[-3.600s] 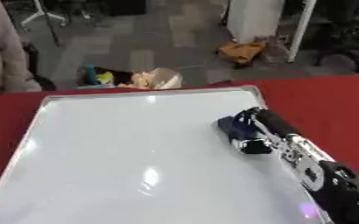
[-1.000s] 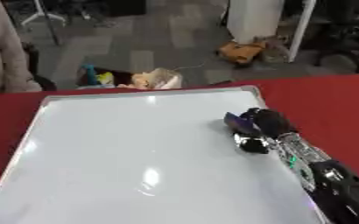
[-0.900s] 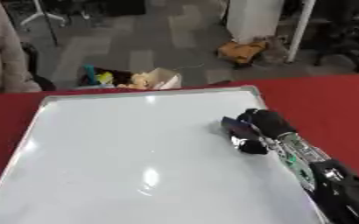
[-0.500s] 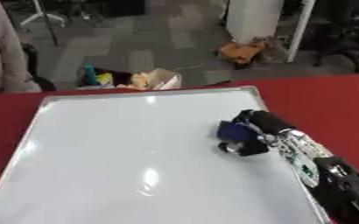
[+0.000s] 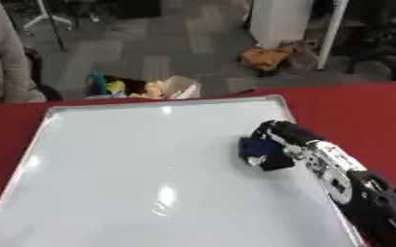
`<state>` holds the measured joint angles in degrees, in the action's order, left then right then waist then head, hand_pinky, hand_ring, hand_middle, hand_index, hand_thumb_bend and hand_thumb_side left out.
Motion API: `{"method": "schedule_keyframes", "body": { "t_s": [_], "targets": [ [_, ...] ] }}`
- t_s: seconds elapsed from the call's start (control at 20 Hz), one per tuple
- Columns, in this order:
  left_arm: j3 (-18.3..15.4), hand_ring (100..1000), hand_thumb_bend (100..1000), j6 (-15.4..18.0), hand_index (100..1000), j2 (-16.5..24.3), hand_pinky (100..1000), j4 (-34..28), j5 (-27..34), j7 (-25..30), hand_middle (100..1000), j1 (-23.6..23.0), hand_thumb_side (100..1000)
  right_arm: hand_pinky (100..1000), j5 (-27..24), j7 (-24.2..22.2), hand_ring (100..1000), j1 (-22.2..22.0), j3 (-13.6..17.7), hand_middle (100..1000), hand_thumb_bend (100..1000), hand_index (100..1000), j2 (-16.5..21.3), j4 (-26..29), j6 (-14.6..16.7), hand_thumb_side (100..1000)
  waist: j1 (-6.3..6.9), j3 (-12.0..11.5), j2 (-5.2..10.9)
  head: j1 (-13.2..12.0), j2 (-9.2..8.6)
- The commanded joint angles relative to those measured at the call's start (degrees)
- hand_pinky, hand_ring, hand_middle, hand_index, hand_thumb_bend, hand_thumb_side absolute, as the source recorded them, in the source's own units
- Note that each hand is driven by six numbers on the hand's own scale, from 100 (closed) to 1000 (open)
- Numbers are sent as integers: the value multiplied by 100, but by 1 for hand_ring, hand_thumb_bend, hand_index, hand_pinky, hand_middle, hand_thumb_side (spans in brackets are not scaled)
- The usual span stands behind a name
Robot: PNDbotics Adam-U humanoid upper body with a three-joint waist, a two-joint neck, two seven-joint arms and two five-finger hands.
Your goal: Wipe the whiteboard clean with a brush.
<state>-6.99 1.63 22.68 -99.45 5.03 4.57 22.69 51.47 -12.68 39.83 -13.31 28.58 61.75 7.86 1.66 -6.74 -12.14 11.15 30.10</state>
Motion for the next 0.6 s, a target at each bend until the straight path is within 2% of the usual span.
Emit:
{"method": "schedule_keyframes", "body": {
  "t_s": [0.05,0.25,0.4,0.6],
  "targets": [
    [-50,612,745,8,739,116,526,-75,33,7,614,52,848,592,-27,-95,676,-79,-105,721,262,795,-41,-247,1,680,22,-16,45,-2,-18],
    [-53,613,745,8,739,116,525,-76,31,6,614,55,848,576,-10,-140,647,-101,-14,711,191,787,-27,-384,-11,633,11,-8,42,-16,-25],
    [-53,613,746,7,739,114,525,-76,31,4,614,55,848,566,0,-69,634,-109,52,704,170,784,-12,-481,-74,618,7,-2,40,-18,-22],
    [-51,613,745,7,739,108,526,-75,33,7,614,54,848,547,68,123,615,-100,149,689,131,776,-27,-674,-318,604,20,-9,42,-16,-19]
  ]
}}
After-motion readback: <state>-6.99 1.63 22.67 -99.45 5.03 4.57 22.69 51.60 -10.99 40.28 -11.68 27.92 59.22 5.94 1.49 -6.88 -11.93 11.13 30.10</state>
